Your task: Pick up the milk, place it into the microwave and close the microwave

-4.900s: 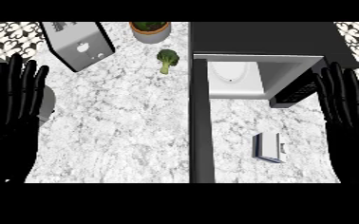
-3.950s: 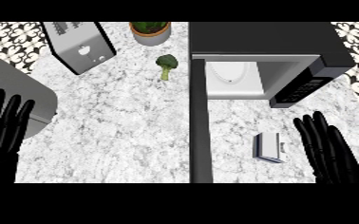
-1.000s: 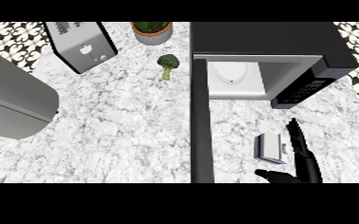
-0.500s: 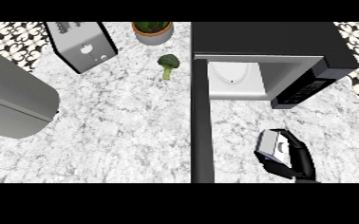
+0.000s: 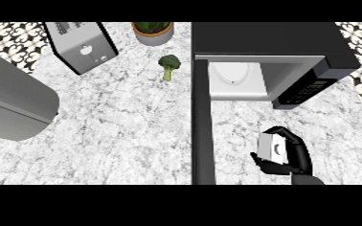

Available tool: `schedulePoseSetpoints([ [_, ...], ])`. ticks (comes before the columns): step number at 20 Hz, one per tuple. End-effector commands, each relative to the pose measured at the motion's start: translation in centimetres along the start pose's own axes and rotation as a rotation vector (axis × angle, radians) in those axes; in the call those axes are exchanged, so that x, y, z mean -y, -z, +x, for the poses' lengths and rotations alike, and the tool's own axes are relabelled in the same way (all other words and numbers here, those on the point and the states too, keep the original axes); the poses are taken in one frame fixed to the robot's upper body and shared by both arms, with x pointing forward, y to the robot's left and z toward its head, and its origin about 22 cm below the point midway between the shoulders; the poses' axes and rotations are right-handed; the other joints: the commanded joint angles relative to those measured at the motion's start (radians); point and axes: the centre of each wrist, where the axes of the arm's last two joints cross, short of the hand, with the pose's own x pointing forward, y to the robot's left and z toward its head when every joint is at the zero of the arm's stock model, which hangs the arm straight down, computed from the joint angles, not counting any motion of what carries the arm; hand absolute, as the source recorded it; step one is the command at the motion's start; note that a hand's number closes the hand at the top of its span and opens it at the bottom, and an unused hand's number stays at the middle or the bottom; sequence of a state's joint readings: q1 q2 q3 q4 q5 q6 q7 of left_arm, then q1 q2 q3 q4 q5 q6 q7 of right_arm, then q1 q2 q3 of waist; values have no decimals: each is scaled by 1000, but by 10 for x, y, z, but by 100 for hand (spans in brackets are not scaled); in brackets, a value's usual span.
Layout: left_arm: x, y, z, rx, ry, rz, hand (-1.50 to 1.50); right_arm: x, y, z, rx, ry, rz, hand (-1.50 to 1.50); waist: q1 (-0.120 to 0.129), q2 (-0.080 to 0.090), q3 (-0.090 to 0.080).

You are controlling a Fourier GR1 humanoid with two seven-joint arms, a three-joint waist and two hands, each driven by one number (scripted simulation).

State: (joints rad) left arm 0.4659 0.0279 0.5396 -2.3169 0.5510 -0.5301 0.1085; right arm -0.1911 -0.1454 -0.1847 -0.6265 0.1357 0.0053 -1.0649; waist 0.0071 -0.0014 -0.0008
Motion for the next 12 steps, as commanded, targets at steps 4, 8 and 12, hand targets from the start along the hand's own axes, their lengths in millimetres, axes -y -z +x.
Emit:
schedulePoseSetpoints([
  [4, -2, -12, 14, 9, -15, -21, -150, 26, 27, 6, 60, 27, -25, 150, 5, 1, 1],
  [8, 0, -12, 1, 15, -15, -6, -150, 0, 19, 16, 86, 128, 33, 150, -4, -2, 0],
  [12, -7, -8, 13, 16, -5, 11, -150, 18, 27, 50, 135, 150, 60, 150, -15, -5, -1],
])
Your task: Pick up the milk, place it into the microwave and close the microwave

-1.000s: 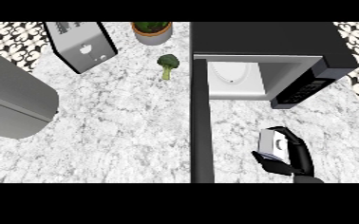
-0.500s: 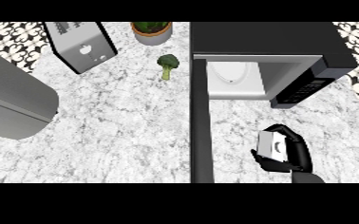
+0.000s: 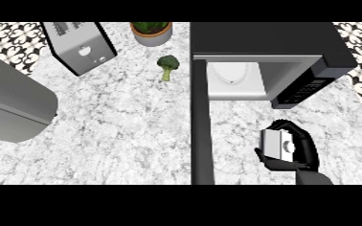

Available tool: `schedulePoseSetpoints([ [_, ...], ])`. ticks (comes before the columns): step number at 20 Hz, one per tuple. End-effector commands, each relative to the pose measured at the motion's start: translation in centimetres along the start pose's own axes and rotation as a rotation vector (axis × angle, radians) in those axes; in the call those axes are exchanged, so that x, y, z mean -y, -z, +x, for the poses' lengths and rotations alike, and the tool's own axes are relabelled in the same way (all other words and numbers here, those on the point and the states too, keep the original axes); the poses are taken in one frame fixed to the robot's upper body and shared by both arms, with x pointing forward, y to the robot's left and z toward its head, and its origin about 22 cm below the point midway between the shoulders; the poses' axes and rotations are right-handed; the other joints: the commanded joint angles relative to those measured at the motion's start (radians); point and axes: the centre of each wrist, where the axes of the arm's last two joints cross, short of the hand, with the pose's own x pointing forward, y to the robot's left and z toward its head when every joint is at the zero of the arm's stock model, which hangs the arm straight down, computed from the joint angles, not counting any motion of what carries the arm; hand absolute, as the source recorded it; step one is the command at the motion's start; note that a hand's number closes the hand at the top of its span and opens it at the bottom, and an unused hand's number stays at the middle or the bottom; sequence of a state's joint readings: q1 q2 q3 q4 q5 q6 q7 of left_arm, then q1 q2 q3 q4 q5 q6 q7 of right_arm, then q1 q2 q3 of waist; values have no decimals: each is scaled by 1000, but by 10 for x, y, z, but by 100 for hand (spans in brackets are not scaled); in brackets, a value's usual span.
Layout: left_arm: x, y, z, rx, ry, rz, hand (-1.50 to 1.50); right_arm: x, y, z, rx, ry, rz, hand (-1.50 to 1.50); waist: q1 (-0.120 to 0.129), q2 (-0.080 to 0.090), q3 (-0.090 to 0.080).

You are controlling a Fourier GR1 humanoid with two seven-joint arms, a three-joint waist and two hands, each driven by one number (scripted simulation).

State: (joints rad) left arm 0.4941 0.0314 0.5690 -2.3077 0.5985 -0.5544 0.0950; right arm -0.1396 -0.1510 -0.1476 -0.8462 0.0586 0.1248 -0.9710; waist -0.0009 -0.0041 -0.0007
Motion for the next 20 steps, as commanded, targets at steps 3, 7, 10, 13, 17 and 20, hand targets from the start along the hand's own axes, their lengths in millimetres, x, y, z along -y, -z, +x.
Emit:
schedulePoseSetpoints([
  [3, -7, -3, 8, 6, 4, -1, -150, -15, 5, 44, 59, -19, 6, 150, -2, 0, 0],
  [7, -10, -12, -2, -3, -5, -8, -150, -38, 46, 56, 57, -71, -18, 150, 6, 2, 0],
  [10, 12, -6, 16, -8, -2, 0, -150, -68, 73, 72, 37, -69, -38, 150, 10, 2, 0],
  [13, -3, 0, -1, -4, 8, 7, -150, -66, 91, 73, 72, -122, -12, 150, 9, 4, 1],
  [17, -9, 9, -11, 1, -17, 2, -150, -61, 139, 77, 38, -229, -16, 150, 16, 7, 1],
  [20, -17, 3, -3, 14, 9, 7, -150, -82, 151, 66, 19, -323, -6, 150, 27, 9, 1],
])
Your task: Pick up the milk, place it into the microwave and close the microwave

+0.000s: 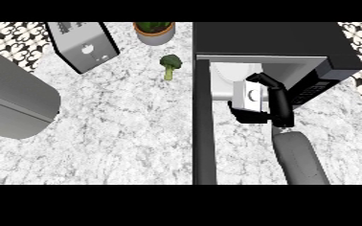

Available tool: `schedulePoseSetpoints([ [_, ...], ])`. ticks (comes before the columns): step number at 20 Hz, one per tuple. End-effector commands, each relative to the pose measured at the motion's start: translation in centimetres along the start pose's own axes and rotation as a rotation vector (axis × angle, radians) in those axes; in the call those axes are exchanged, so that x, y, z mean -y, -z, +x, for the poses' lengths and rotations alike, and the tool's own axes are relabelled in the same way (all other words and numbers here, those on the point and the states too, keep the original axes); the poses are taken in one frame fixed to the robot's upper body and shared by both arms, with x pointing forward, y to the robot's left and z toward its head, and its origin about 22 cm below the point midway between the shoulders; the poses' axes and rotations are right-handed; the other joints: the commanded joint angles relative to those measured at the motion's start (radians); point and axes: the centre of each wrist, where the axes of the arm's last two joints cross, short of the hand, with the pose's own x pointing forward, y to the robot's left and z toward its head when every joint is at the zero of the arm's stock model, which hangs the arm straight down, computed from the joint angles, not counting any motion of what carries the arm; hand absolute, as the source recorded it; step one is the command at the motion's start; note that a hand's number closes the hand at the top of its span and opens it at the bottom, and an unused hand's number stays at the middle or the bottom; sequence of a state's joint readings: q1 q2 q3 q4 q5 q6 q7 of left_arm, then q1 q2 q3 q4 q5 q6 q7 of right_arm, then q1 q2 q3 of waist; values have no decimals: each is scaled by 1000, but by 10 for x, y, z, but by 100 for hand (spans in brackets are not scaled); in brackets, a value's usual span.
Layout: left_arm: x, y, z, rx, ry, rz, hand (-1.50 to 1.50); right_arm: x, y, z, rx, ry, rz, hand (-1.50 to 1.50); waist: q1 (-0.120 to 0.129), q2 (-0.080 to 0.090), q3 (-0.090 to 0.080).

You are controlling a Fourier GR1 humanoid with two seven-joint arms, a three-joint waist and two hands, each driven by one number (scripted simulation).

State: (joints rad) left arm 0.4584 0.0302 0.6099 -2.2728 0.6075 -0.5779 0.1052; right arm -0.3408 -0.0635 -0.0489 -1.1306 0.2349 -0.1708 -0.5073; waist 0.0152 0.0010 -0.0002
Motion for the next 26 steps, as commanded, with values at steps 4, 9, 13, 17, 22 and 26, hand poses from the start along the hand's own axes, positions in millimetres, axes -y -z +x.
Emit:
schedulePoseSetpoints([
  [4, -3, 3, 3, -19, 4, -10, -150, -30, 57, -2, -32, -163, 17, 150, 15, 5, 1],
  [9, -10, 12, -16, -10, 10, -28, -150, -28, 79, -9, -55, -247, -28, 150, 13, 7, 1],
  [13, -4, 5, -8, 1, -14, -34, -150, 3, 93, -20, -78, -280, -85, 150, 42, 17, 2],
  [17, -9, 16, -1, -15, -6, -56, -150, 11, 118, -6, -78, -335, -150, 150, 57, 25, 3],
  [22, -9, 17, -14, -7, -11, -72, -150, 23, 115, -12, 15, -515, -220, 150, 69, 32, 3],
  [26, -10, 26, -19, -5, -15, -71, -150, 31, 112, -19, 4, -575, -221, 150, 78, 41, 4],
])
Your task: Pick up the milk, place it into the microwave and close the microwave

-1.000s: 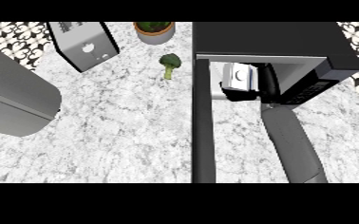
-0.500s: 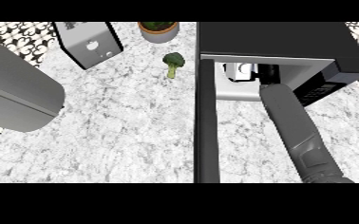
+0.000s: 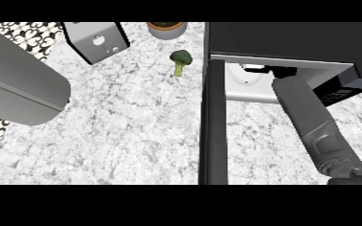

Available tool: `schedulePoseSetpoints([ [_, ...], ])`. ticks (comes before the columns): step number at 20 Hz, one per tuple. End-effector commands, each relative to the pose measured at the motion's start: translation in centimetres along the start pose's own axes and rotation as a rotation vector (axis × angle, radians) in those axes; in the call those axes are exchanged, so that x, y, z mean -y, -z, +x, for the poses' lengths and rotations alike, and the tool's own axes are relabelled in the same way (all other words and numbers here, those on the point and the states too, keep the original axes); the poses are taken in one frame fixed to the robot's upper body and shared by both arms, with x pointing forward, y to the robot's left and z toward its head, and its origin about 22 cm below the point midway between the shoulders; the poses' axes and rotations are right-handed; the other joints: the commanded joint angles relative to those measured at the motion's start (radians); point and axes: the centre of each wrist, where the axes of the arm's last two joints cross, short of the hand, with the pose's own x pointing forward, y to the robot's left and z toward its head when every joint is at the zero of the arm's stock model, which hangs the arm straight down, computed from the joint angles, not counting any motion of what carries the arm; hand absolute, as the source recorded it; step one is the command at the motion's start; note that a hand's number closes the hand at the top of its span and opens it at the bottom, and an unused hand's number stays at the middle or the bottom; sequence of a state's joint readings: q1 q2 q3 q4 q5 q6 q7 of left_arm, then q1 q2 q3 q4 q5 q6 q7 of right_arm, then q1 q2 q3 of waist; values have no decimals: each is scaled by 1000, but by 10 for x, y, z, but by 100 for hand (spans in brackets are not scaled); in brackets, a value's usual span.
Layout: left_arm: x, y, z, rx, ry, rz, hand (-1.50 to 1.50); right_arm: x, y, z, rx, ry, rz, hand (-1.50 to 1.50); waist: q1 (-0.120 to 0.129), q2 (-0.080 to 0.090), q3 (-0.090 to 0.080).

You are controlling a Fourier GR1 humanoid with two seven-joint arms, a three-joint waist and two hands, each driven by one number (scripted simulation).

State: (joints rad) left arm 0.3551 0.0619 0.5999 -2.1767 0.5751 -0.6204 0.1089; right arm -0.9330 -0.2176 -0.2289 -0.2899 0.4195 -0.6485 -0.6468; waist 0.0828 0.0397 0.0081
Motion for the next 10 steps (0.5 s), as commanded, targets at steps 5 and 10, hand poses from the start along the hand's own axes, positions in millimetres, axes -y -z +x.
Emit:
schedulePoseSetpoints([
  [5, 1, 12, -8, -8, -13, -24, -150, 17, 4, -16, -43, -162, -70, 150, 28, 11, -4],
  [10, 1, 14, -2, -11, 36, -38, -150, 45, -18, -56, -282, -437, -170, -150, 42, 19, -8],
])
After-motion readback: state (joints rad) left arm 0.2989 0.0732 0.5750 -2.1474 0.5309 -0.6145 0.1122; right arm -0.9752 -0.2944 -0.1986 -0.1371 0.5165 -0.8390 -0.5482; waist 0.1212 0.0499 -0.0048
